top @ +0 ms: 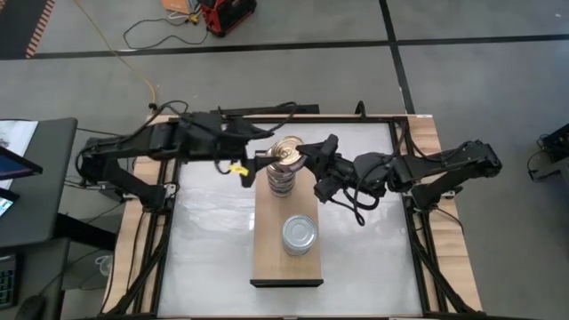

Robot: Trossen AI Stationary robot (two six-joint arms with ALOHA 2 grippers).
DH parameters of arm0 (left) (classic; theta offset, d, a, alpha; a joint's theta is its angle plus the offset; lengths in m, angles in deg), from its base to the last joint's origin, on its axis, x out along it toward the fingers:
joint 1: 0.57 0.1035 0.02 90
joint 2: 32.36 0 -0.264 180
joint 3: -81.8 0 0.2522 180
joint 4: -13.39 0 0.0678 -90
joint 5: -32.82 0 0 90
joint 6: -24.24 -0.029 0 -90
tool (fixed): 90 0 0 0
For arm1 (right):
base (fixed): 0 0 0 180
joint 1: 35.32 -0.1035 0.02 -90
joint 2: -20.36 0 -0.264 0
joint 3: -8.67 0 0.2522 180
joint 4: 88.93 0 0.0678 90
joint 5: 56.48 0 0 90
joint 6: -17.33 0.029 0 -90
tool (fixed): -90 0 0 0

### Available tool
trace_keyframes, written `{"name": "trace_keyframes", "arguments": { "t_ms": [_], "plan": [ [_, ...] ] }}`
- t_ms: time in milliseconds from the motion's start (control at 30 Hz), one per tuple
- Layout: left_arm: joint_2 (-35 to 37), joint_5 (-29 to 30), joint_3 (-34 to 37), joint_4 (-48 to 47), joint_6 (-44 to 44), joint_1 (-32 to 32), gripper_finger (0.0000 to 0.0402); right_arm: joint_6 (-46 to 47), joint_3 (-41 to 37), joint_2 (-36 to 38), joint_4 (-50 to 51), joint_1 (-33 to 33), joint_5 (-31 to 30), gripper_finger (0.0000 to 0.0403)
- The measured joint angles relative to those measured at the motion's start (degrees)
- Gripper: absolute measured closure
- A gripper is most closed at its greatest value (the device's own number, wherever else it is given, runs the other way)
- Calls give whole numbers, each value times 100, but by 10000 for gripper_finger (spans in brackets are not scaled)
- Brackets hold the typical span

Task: Stack canned seafood by type on shelf
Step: Stack the blue tuna can on top of the stacked blue tuna cans on the shelf

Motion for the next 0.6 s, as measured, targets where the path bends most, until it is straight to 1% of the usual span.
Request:
{"name": "trace_keyframes", "arguments": {
  "t_ms": [167,367,500,600],
  "plan": [
    [-175,-547,-136,-105,176,335,95,-112,0,0,16,-69,44,132],
    [-241,-778,-157,-96,161,547,95,-260,0,0,4,8,107,132],
    [-245,-1011,-157,-175,160,625,95,-375,1,0,-188,8,207,132],
    [-249,-1014,-157,-325,169,669,95,-375,2,0,-203,26,234,132]
  ]
}}
